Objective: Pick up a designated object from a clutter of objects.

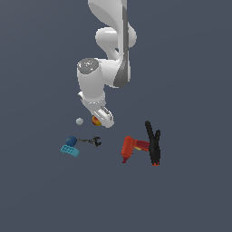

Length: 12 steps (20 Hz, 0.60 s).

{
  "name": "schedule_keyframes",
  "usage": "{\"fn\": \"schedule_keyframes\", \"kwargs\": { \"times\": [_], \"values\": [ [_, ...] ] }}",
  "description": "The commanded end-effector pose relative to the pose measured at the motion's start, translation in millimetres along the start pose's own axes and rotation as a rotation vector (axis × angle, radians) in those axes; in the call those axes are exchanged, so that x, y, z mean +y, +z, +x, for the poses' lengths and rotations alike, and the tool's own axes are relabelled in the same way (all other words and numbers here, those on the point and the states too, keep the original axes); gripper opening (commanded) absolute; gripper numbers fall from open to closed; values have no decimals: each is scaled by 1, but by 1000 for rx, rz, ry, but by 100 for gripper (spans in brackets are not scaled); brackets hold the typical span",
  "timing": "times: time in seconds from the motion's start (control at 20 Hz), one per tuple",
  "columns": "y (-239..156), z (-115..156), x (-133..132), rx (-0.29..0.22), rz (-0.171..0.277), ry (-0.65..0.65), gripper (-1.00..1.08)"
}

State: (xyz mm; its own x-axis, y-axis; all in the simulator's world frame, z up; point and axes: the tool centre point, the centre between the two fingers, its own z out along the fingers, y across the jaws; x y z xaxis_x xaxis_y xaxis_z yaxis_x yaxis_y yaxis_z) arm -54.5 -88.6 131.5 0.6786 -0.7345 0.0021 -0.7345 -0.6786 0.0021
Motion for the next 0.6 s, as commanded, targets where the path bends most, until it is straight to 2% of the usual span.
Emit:
{"fn": "schedule_keyframes", "kwargs": {
  "times": [0.0, 0.55],
  "values": [
    [-23, -4, -18, 2, -1, 1, -100],
    [-121, -22, -102, 2, -1, 1, -100]
  ]
}}
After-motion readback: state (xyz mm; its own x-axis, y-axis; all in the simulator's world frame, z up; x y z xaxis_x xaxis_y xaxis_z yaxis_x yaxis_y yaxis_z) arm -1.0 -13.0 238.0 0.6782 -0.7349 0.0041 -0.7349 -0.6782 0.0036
